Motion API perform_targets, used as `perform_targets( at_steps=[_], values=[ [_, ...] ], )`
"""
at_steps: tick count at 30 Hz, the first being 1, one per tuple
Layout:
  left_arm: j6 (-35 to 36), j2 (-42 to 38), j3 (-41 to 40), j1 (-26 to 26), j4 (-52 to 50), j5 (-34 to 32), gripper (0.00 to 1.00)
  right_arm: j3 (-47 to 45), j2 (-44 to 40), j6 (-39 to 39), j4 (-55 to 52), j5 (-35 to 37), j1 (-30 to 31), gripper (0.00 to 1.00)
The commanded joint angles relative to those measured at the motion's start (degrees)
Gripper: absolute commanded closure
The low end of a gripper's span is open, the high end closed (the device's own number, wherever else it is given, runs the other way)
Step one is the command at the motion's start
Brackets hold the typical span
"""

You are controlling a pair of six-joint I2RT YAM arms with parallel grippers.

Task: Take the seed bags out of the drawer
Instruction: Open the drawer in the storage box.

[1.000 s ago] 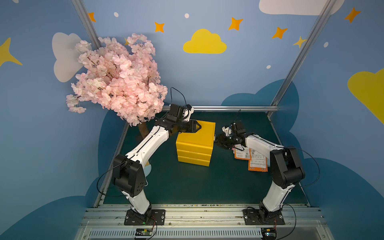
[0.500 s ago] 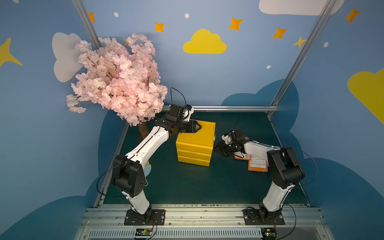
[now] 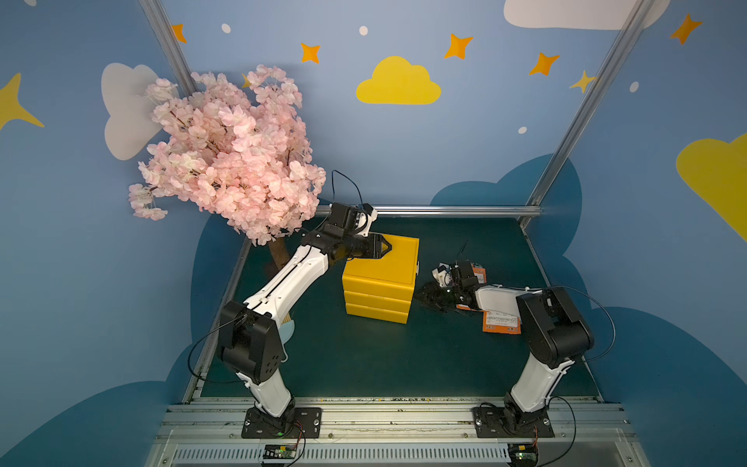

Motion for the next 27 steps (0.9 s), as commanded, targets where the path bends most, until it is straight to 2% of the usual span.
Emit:
perform_targets(
  at_steps=[1, 7, 16, 27],
  values=[
    [-0.6, 5.7, -4.6, -0.5, -16.7, -3.0, 0.48, -2.5, -2.2, 4.0, 8.3, -1.6, -0.1, 0.45],
    [-0.3, 5.7, -4.3, -0.5, -17.4, -3.2, 0.48, -7.9, -3.5, 8.9, 18.3, -2.7, -1.2, 0.44],
    [-0.6, 5.8, -3.9, -0.5, -17.5, -3.3, 0.48, -10.8, -6.1, 10.1, 21.7, -2.5, -1.4, 0.39],
    [-0.4, 5.7, -3.5, -0.7, -18.1, -3.6, 0.48, -11.1, -0.1, 16.4, 32.1, -4.1, -1.5, 0.39]
  ],
)
